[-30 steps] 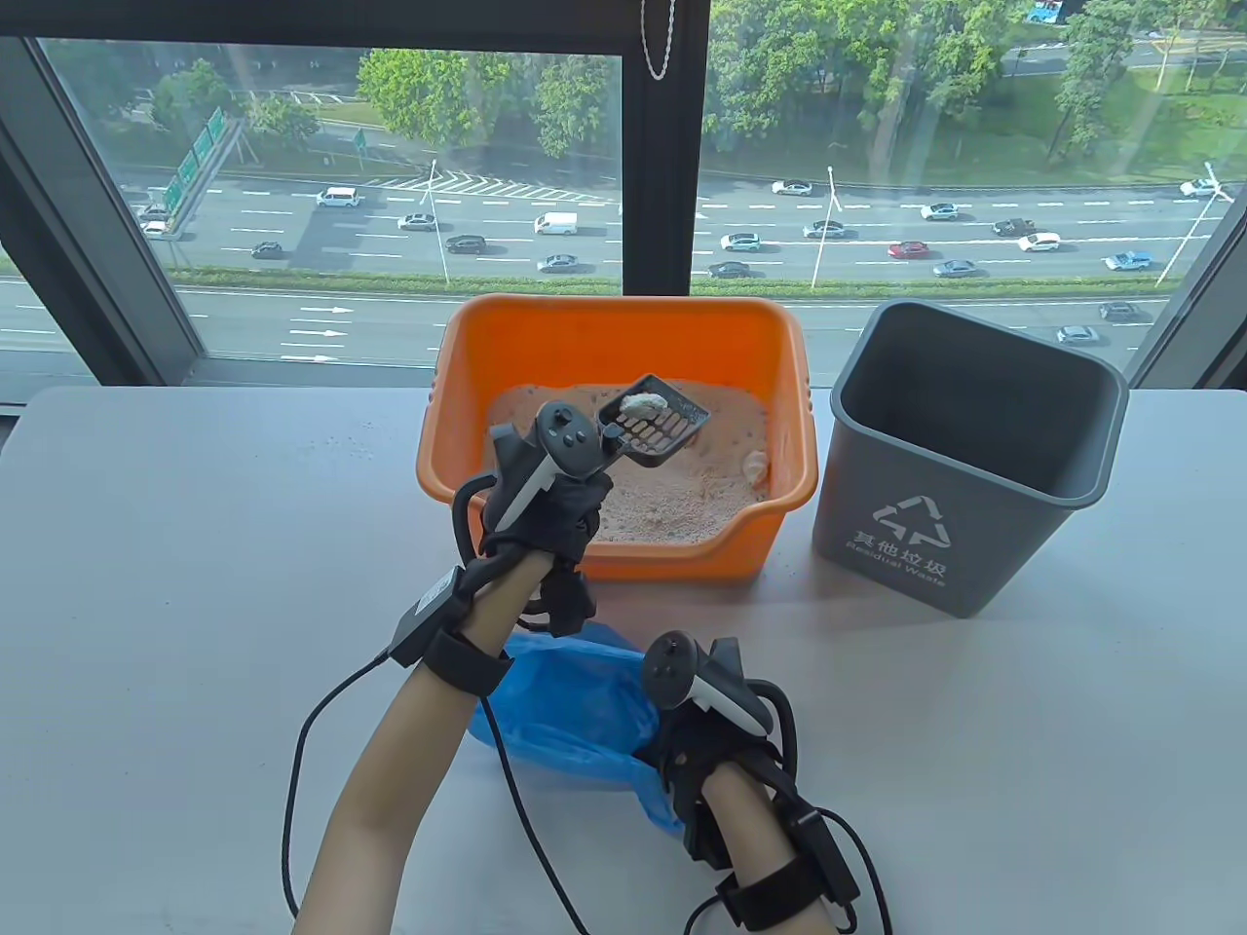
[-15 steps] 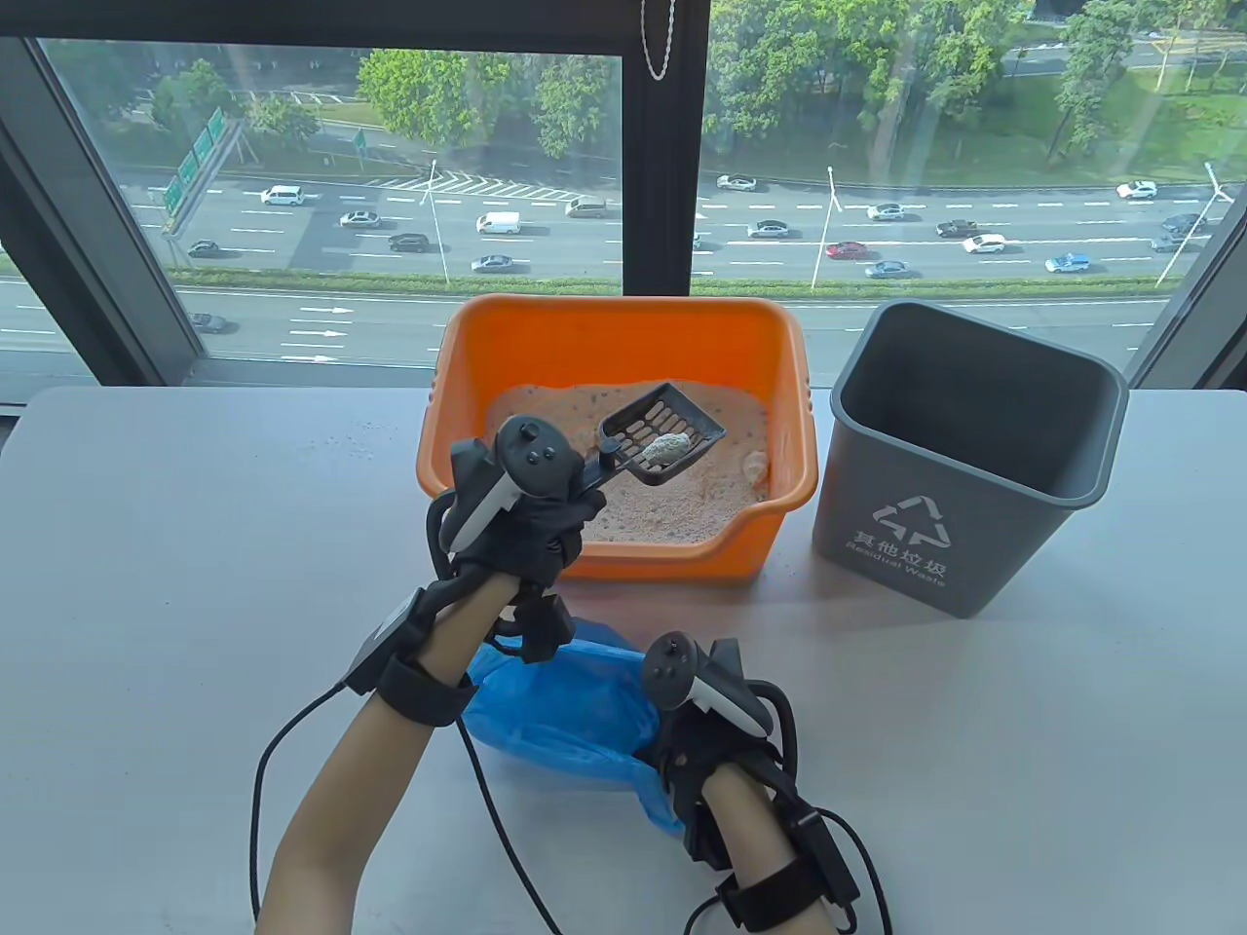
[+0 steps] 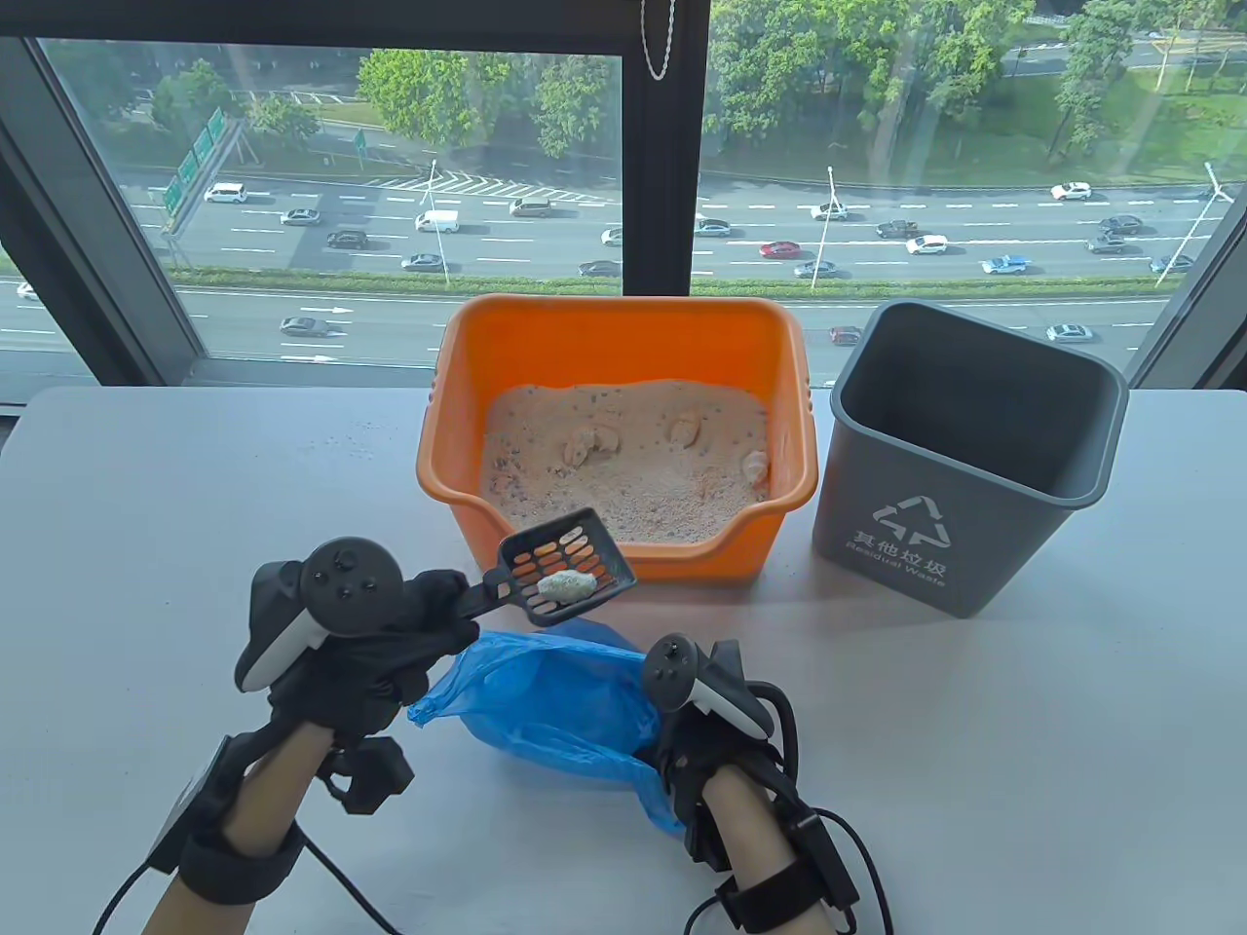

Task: Scoop cat litter

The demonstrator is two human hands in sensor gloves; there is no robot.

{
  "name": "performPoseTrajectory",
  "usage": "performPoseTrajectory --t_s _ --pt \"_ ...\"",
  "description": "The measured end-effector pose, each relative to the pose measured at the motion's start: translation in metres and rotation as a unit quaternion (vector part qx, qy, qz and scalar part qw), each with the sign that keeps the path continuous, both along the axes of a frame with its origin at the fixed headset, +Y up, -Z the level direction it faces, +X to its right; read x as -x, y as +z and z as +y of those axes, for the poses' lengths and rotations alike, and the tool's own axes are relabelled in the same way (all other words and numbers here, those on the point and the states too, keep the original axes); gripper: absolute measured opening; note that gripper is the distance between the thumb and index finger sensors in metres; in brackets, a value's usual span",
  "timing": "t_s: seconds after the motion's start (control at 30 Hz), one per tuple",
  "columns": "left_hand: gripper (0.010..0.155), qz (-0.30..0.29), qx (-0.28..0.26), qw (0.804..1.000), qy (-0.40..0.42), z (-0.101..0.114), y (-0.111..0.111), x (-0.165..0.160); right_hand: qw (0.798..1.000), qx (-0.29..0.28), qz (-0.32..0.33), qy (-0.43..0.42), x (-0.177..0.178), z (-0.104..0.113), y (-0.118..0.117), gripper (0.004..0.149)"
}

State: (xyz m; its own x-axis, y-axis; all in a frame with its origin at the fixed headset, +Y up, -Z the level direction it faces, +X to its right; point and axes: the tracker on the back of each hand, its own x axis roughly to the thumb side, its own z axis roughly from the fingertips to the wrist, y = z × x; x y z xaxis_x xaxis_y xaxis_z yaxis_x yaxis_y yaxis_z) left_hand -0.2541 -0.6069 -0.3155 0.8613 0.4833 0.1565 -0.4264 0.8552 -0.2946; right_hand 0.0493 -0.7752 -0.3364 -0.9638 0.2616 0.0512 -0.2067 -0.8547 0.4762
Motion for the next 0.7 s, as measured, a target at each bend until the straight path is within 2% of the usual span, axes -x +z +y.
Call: performPoseTrajectory --t_s 0.17,0.3,0.5,0.7 --pt "0.057 -0.019 0.022 0.999 -0.021 -0.009 0.023 0.022 1.000 0.001 -0.001 0.000 0.000 0.000 0.000 0.083" --pt "0.058 -0.043 0.045 0.997 -0.051 -0.012 0.029 0.022 1.000 0.001 -0.002 0.000 0.000 0.000 0.000 0.082" --pt "0.058 -0.089 0.093 0.984 -0.126 -0.025 0.022 -0.008 1.000 0.003 -0.003 0.000 0.000 0.000 0.000 0.082" --pt "0.058 -0.062 0.089 0.955 -0.275 -0.038 0.003 -0.055 1.000 0.007 -0.001 -0.001 0.000 -0.001 0.000 0.083"
